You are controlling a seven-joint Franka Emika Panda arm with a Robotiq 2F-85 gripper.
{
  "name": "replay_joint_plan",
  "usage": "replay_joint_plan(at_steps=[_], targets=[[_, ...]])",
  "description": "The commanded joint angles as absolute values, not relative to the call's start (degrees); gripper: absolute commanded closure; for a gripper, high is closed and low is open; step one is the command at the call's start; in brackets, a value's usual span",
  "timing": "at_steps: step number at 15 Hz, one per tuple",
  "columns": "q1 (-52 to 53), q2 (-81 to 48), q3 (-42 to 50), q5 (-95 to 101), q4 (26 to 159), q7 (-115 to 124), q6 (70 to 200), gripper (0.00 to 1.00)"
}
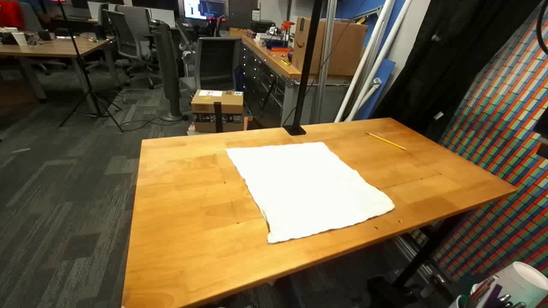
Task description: Fold the towel
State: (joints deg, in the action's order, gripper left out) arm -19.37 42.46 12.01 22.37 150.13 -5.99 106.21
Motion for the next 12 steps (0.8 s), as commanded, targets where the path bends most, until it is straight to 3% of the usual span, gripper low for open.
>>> replay_joint_plan(at_steps=[1, 12], targets=[[-18.5, 42.6, 12.7, 22.8, 149.9, -5.5, 105.9, 0.0], [-12.4, 44.5, 9.8, 20.3, 154.2, -5.1, 107.5, 0.0]])
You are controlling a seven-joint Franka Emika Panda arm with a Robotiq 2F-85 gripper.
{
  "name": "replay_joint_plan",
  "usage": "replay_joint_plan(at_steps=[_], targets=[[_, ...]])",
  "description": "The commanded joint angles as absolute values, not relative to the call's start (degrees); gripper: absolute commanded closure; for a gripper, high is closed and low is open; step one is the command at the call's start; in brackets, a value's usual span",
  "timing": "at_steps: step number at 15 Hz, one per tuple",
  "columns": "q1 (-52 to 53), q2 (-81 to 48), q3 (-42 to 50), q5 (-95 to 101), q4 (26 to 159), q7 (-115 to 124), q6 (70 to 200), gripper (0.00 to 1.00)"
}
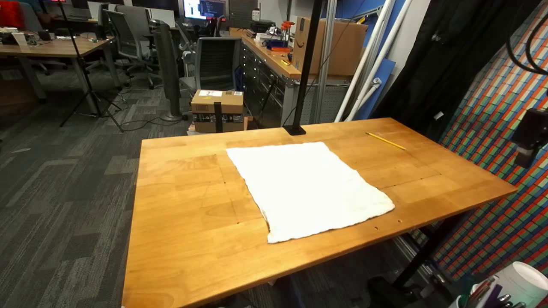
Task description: Fold the towel
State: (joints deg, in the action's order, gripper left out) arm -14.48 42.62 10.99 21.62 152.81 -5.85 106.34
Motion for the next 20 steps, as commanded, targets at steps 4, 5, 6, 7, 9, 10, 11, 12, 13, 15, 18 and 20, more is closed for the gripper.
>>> replay_joint_plan(at_steps=[4, 5, 6, 7, 9, 10, 11, 12, 13, 15, 18, 20], targets=[[-8.9, 43.3, 8.9, 16.1, 153.3, -5.2, 108.6, 0.0], [-8.2, 42.8, 8.6, 15.2, 153.0, -5.2, 109.2, 0.0], [-7.6, 42.2, 8.4, 14.4, 153.0, -5.1, 110.4, 0.0], [-7.2, 41.3, 8.1, 14.0, 152.9, -4.8, 111.5, 0.0], [-6.6, 39.7, 7.8, 13.5, 153.0, -4.7, 114.5, 0.0], [-6.3, 38.2, 7.6, 13.2, 152.8, -4.6, 116.2, 0.0], [-6.1, 37.2, 7.5, 12.9, 152.8, -4.5, 117.6, 0.0], [-5.9, 35.7, 7.3, 12.6, 152.6, -4.3, 119.4, 0.0], [-5.7, 34.3, 7.2, 12.3, 152.5, -4.2, 120.9, 0.0], [-5.5, 31.2, 6.8, 11.9, 152.3, -4.0, 124.5, 0.0], [-5.7, 26.7, 6.3, 11.3, 151.9, -3.7, 128.9, 0.0], [-5.7, 24.3, 6.3, 10.8, 151.8, -4.0, 130.7, 0.0]])
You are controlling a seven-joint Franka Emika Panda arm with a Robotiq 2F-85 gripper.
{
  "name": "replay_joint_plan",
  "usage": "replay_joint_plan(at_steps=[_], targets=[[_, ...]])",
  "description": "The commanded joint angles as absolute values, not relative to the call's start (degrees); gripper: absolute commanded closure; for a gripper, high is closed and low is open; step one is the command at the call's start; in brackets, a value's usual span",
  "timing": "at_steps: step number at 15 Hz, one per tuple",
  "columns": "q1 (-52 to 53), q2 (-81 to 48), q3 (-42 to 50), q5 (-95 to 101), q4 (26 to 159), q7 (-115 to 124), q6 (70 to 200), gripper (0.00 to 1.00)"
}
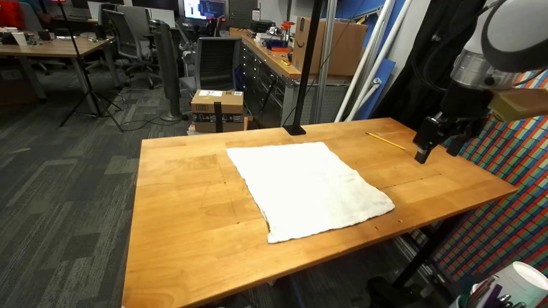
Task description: Fold the towel
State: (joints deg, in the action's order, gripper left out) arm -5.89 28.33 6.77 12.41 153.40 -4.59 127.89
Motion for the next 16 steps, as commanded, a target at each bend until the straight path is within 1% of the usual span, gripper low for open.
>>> replay_joint_plan(at_steps=[1, 9, 16], targets=[[-5.7, 23.2, 6.4, 10.6, 151.8, -4.1, 131.6, 0.0], [-5.4, 15.5, 6.8, 7.4, 151.9, -5.1, 138.6, 0.0], [-5.6, 5.7, 7.0, 5.7, 151.4, -6.1, 149.5, 0.0]])
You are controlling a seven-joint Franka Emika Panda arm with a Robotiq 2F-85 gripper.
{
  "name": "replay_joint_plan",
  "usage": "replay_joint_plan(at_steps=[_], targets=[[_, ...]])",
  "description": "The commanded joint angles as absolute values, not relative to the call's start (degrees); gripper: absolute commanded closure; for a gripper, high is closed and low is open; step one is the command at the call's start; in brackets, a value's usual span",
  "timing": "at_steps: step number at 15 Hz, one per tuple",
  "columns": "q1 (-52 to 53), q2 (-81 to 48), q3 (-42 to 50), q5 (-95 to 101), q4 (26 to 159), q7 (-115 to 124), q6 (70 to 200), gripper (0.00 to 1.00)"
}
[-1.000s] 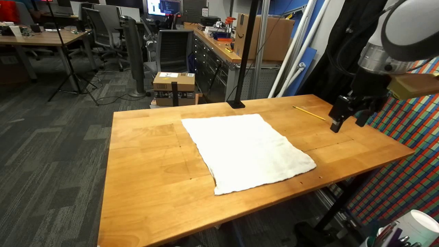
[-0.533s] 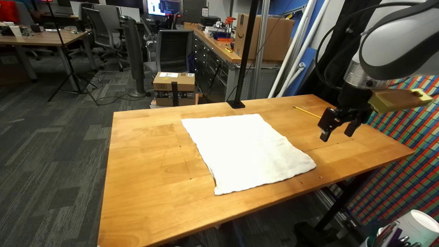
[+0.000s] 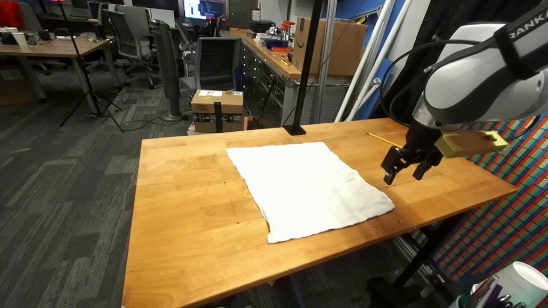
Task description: Fold the towel
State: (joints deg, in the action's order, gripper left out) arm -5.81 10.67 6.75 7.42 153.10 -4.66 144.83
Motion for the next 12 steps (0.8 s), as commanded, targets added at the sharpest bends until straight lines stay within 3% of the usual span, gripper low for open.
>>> replay_joint_plan(at_steps=[1, 12], targets=[[-5.6, 4.5, 7.0, 5.6, 151.2, -6.2, 150.8, 0.0], [-5.8, -11.9, 7.2, 8.8, 144.5, -4.3, 162.7, 0.0]])
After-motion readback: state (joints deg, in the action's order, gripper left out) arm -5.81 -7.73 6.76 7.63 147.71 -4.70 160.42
